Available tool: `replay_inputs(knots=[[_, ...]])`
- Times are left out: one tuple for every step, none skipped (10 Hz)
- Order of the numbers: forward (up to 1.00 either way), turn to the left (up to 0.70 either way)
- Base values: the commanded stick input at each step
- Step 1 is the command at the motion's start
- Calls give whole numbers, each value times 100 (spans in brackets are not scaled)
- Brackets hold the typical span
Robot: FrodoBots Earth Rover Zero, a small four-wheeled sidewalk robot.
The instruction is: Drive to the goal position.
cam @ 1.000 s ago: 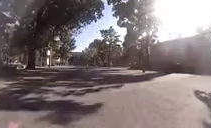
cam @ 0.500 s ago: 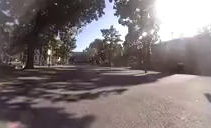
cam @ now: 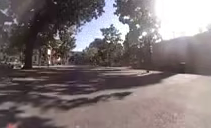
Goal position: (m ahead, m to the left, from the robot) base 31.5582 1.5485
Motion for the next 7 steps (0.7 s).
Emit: replay_inputs(knots=[[70,9],[70,0],[70,0],[70,0],[70,0],[70,1],[70,8]])
